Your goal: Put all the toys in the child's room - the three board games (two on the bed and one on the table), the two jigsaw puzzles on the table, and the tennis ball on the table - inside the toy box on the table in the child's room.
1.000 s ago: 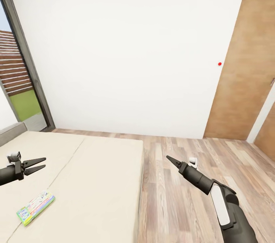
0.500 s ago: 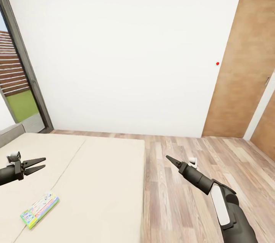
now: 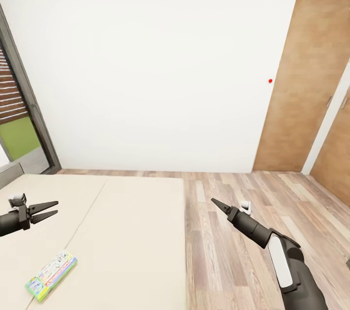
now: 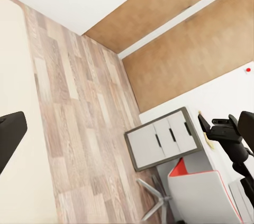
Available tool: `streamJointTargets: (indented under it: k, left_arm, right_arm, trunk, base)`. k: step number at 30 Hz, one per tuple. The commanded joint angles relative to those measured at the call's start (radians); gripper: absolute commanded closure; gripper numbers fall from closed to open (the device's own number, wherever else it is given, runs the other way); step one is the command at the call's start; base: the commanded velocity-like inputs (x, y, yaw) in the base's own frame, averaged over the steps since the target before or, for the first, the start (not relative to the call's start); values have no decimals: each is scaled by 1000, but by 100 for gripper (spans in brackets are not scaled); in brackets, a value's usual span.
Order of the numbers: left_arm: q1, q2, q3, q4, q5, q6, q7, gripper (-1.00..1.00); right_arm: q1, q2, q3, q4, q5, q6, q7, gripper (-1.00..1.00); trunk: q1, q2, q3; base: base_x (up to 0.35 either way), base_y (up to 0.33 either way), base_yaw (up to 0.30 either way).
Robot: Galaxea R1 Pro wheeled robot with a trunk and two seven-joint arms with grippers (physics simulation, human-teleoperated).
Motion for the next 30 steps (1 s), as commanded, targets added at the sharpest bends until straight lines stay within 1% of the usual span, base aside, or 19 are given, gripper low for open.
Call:
streamJointTargets:
  k: [1, 8, 14, 30]
  left_arm:
    - [-1, 0, 1, 0, -3, 11, -5, -100]
    - [-1, 0, 1, 0, -3, 11, -5, -100]
    - [-1, 0, 1, 0, -3, 11, -5, -100]
    - [-1, 0, 1, 0, -3, 11, -5, -100]
  right_arm:
    - [-1, 1, -3, 0, -2, 6, 2, -100]
    - [-1, 1, -3, 0, -2, 6, 2, -100]
    - [-1, 1, -3, 0, -2, 6, 2, -100]
    - [-1, 2, -3, 0, -2, 6, 2, -100]
  trunk:
    - [1, -2, -1]
    - [1, -2, 0]
    - [1, -2, 1]
    - [1, -2, 1]
  base:
    - [0, 125, -165]
    - [-44, 118, -131]
    - [-33, 103, -20]
    - [-3, 166, -2]
